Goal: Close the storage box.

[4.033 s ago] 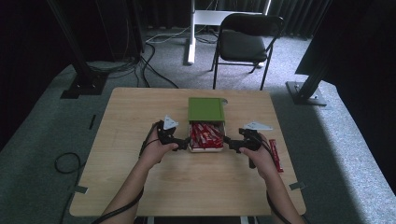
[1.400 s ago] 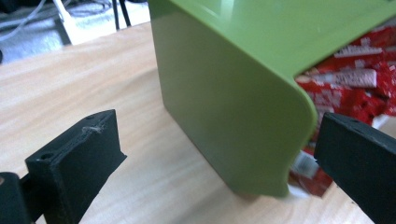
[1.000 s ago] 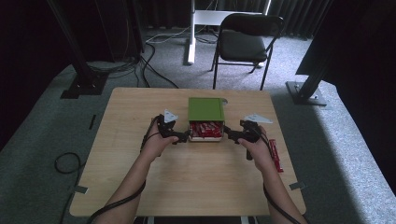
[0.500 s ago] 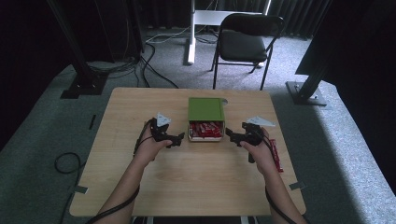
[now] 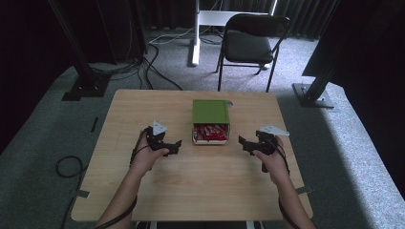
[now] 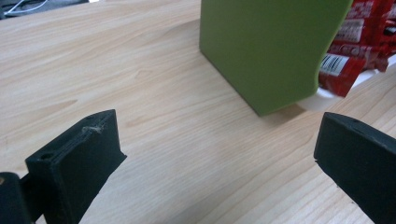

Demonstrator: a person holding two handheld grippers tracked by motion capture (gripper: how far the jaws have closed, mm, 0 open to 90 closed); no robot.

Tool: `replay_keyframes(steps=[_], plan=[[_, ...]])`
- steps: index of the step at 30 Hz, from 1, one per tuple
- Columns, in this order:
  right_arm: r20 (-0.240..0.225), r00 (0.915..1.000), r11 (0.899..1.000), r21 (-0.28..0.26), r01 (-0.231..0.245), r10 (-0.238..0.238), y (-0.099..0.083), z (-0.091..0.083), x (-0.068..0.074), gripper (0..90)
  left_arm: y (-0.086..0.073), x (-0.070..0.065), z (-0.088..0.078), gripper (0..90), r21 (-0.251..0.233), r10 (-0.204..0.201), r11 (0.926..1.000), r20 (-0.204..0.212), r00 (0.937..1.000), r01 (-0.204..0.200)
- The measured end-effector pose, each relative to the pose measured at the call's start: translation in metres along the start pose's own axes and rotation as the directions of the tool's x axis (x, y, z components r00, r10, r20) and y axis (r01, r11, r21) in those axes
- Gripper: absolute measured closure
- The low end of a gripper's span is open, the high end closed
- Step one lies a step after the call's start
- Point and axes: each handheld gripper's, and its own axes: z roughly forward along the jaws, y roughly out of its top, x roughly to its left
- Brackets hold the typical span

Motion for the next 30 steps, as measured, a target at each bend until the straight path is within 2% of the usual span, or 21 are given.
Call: replay_keyframes(steps=[3, 13, 18, 20, 24, 27, 30], plan=[[0.007, 1.0000, 1.000, 0.004, -0.003, 0.003, -0.006, -0.002, -0.001, 12.9, -0.004, 0.002, -0.002, 1.5, 0.009, -0.011, 0.9999, 0.000, 0.9999, 0.011], [0.040, 0.9991, 1.000, 0.016, -0.016, 0.016, -0.025, -0.009, -0.008, 12.9, -0.019, 0.012, -0.011, 1.5, 0.015, -0.033, 0.9993, -0.034, 0.9989, 0.033], [0.056, 0.9983, 1.000, 0.022, -0.017, 0.016, -0.031, -0.013, -0.012, 12.9, -0.029, 0.017, -0.016, 1.5, 0.020, -0.056, 0.9981, -0.049, 0.9972, 0.057], [0.070, 0.9974, 1.000, 0.026, -0.017, 0.015, -0.036, -0.015, -0.014, 12.9, -0.038, 0.021, -0.020, 1.5, 0.026, -0.070, 0.9971, -0.066, 0.9954, 0.071], [0.079, 0.9967, 0.999, 0.034, -0.018, 0.015, -0.042, -0.018, -0.017, 12.9, -0.045, 0.024, -0.023, 1.5, 0.032, -0.077, 0.9963, -0.080, 0.9938, 0.080], [0.091, 0.9958, 0.999, 0.042, -0.019, 0.016, -0.047, -0.020, -0.019, 12.9, -0.053, 0.028, -0.027, 1.5, 0.050, -0.081, 0.9950, -0.105, 0.9911, 0.086], [0.097, 0.9952, 0.999, 0.044, -0.020, 0.016, -0.051, -0.022, -0.020, 12.9, -0.059, 0.032, -0.030, 1.5, 0.048, -0.106, 0.9925, -0.119, 0.9872, 0.113]])
